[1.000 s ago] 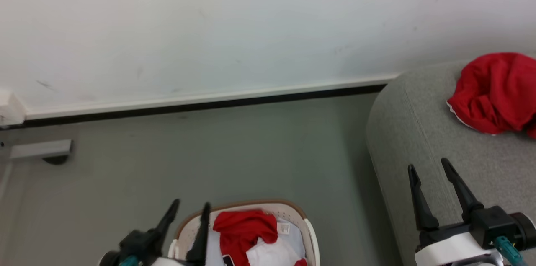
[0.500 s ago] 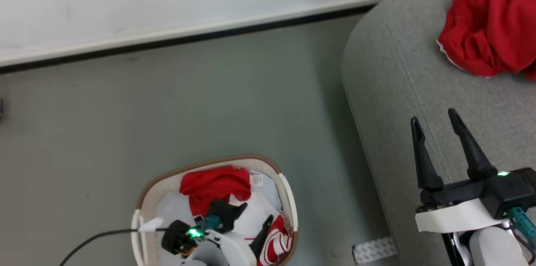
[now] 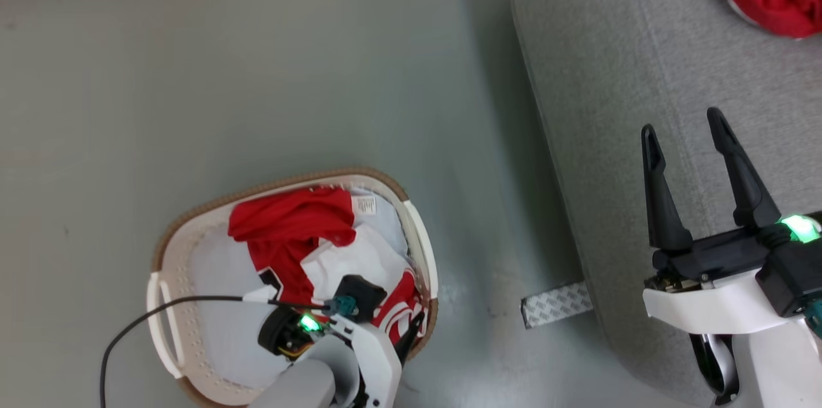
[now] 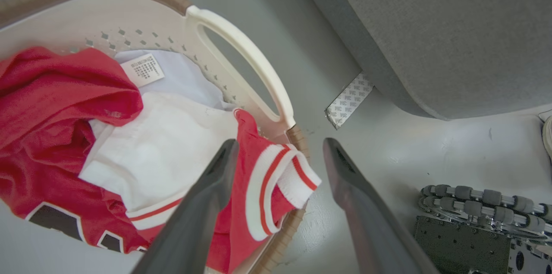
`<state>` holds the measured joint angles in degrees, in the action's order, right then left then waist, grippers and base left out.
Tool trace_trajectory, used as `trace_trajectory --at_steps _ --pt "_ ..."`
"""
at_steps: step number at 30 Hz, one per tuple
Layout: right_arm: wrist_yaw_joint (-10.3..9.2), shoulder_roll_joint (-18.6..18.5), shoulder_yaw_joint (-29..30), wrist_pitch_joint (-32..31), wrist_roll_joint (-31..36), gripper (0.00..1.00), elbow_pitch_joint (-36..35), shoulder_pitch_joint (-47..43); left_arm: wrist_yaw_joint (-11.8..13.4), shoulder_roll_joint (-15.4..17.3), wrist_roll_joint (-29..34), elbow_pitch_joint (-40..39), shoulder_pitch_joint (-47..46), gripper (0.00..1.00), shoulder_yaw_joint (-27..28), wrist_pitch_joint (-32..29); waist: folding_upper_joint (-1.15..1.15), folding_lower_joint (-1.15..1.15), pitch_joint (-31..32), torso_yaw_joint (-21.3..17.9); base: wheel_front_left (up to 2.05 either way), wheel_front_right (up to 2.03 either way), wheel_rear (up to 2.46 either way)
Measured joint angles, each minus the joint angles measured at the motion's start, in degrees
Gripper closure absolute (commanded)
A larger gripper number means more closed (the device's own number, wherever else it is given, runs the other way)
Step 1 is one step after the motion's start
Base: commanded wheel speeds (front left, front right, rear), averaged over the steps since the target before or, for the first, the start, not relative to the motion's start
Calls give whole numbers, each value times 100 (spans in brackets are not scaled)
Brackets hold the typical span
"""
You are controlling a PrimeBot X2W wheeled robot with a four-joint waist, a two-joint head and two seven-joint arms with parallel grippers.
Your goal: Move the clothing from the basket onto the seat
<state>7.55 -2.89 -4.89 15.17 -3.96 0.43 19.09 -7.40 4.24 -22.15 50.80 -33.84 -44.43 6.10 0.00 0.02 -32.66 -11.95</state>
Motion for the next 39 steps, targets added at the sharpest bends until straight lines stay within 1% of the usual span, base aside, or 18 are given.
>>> trace_trajectory --at_steps 5,17,18,19,20,25,31,35,39 --pt "0 0 0 0 42 0 -178 76 0 -20 -282 370 -318 0 -234 155 0 0 -348 -33 0 0 0" --pt "1 0 13 0 85 0 -379 112 -8 -80 -805 1104 -836 0 -794 214 0 -1 -923 -93 0 0 0" --pt "1 0 16 0 86 0 -383 120 -8 -90 -834 1158 -863 38 -832 227 0 -1 -946 -94 0 0 0" --pt "1 0 21 0 89 0 -383 129 -8 -97 -872 1196 -881 86 -872 253 0 -1 -962 -94 0 0 0" --pt "1 0 25 0 98 0 -382 138 -8 -101 -916 1224 -898 100 -922 258 0 -1 -966 -91 0 0 0" --pt "1 1 27 0 87 0 -288 178 -9 -130 -1185 1241 -909 100 -1053 536 0 -1 -806 -42 0 0 0" --pt "1 2 -14 0 16 0 -54 175 -8 -108 -1469 1227 -787 100 -953 821 0 -2 -309 67 0 0 0" --pt "1 3 -55 0 -19 0 143 92 16 46 -1521 1077 -621 100 -739 888 0 -2 160 166 0 0 0" --pt "1 3 -67 0 -44 0 346 -123 167 231 -1505 458 -326 100 -428 900 0 -2 709 287 0 0 0"
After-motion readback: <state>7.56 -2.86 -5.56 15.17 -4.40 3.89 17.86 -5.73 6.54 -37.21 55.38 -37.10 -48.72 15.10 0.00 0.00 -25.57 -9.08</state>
